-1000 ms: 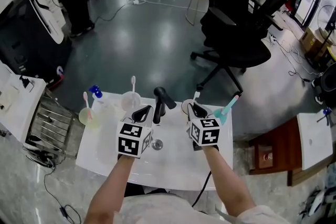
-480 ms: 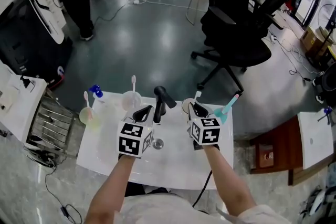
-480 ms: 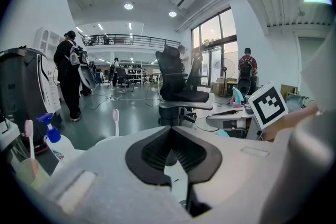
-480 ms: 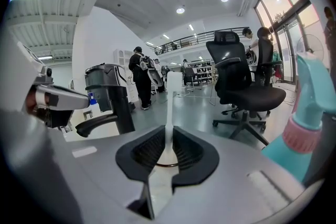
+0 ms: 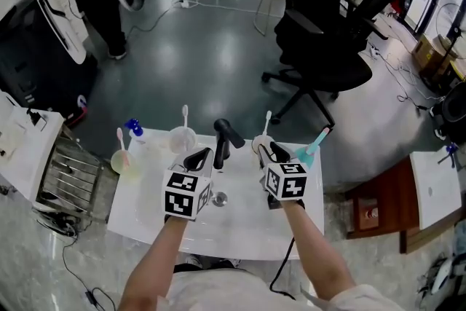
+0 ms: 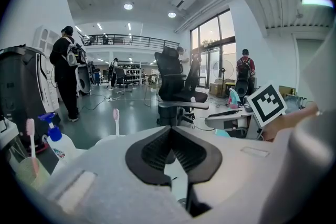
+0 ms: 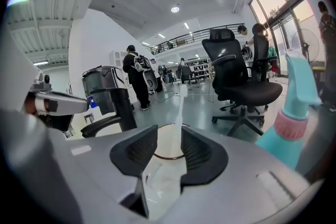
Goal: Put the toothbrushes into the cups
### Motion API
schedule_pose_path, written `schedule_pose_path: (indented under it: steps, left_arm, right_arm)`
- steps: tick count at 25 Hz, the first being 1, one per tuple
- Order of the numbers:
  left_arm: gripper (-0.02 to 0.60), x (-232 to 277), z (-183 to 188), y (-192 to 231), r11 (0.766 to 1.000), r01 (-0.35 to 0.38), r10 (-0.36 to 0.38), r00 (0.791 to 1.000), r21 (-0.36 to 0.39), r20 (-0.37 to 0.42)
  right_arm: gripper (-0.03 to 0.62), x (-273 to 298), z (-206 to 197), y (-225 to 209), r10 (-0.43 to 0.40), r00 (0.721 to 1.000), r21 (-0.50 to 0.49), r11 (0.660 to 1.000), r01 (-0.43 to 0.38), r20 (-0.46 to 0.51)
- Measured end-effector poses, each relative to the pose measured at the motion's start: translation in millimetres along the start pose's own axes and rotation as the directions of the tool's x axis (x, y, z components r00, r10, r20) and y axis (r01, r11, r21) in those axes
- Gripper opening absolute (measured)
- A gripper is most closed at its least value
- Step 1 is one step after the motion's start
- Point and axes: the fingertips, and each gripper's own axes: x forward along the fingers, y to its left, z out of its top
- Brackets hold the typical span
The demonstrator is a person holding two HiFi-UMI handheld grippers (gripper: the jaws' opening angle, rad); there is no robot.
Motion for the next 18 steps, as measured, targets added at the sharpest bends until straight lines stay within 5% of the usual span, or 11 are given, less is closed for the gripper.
schedule_pose_path:
  steps: [18]
  left_arm:
    - [0.003,-33,7,2,0.997,0.080,-0.080,0.996,0.003,0.042]
  right_arm:
    - [0.112,-51,17,43,-0.039,0.999,0.011,0.999,0.039,0.038]
